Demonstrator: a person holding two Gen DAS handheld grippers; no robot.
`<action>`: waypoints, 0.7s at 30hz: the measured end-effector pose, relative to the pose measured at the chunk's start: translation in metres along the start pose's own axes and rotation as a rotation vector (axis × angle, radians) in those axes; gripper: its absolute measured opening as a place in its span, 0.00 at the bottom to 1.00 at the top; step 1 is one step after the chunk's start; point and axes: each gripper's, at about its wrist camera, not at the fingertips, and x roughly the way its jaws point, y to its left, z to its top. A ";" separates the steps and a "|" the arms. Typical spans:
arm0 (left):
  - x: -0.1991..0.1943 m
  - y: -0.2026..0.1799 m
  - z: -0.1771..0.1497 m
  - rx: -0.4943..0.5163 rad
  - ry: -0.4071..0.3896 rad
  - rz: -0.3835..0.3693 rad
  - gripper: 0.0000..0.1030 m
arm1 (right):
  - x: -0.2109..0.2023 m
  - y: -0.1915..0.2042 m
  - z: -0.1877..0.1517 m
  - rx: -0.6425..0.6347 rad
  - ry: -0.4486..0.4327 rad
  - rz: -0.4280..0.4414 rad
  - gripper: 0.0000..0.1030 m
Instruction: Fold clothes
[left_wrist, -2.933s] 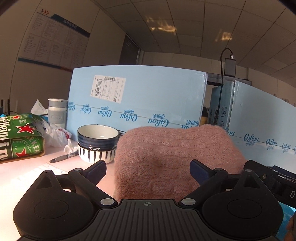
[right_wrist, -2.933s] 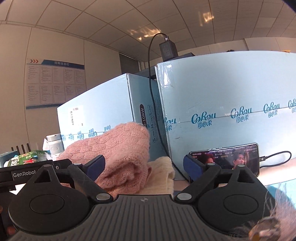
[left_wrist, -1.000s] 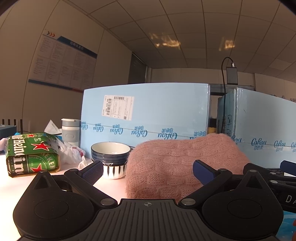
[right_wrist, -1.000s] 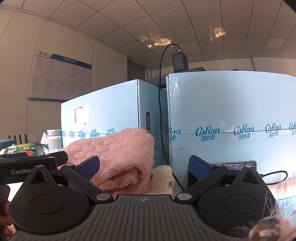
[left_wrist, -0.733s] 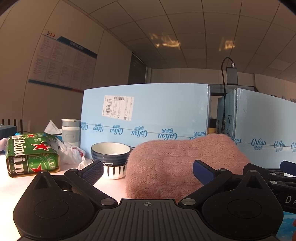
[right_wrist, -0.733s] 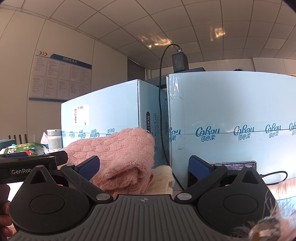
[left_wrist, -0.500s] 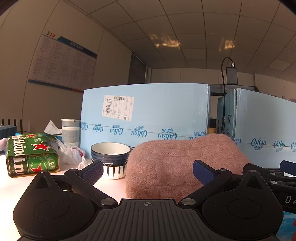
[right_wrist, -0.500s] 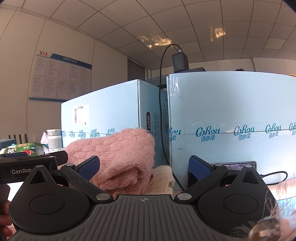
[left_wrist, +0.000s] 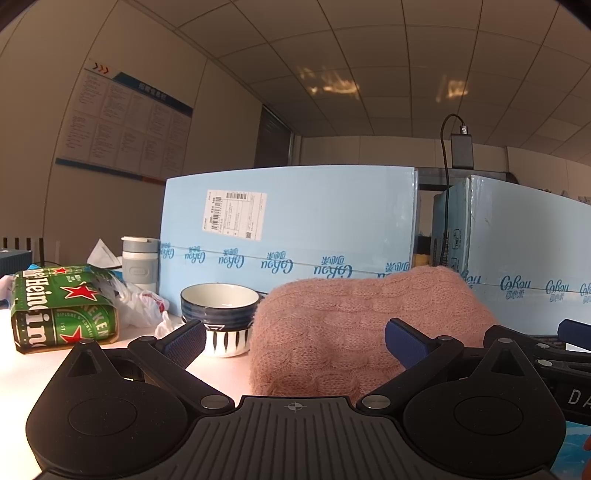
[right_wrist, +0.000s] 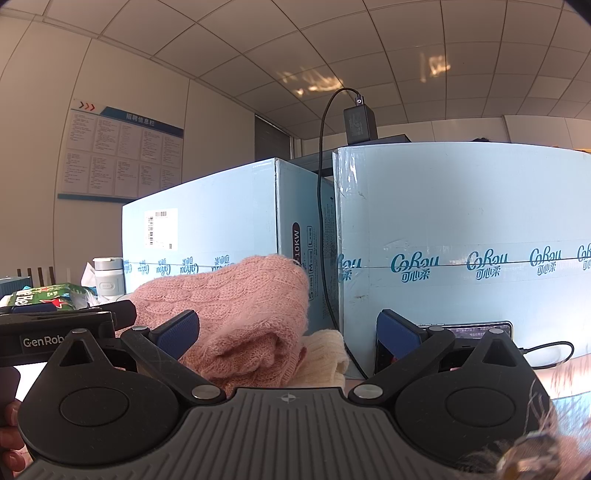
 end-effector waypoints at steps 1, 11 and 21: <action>0.000 0.000 0.000 0.000 0.000 0.000 1.00 | 0.000 0.000 0.000 0.000 0.000 0.000 1.00; -0.001 0.001 0.000 -0.001 0.001 -0.002 1.00 | 0.000 0.000 0.000 0.000 -0.001 -0.001 1.00; -0.001 0.001 0.000 -0.001 0.000 -0.006 1.00 | 0.000 0.000 0.000 0.000 -0.001 0.000 1.00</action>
